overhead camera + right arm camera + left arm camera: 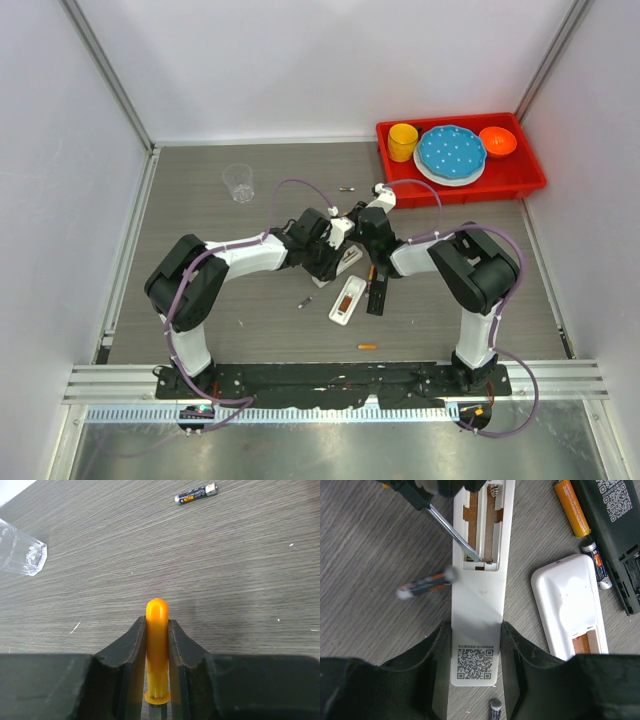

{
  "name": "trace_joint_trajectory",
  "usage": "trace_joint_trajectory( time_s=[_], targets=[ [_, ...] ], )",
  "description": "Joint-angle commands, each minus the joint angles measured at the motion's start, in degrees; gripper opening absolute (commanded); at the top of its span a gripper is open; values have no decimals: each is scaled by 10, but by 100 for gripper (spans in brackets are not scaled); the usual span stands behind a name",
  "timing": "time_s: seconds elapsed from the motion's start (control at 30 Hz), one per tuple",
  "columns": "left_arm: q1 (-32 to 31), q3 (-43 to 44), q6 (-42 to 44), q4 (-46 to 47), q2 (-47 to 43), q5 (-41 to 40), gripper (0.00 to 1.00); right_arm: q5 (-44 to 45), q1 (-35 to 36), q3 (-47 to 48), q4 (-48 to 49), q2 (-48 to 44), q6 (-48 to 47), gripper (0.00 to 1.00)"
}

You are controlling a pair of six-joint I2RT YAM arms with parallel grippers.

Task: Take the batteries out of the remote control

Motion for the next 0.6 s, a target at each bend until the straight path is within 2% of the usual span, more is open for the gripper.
trace_joint_trajectory(
  time_s=[0.0,0.33,0.57],
  targets=[
    [-4,-30,-10,-50,27,15,1,-9,5,25,24,-2,24,1],
    [-4,-28,-11,-52,27,15,1,-12,3,27,23,-23,30,1],
    [-3,-14,-20,-48,6,24,0,-1,-19,22,-5,-85,22,1]
  ],
)
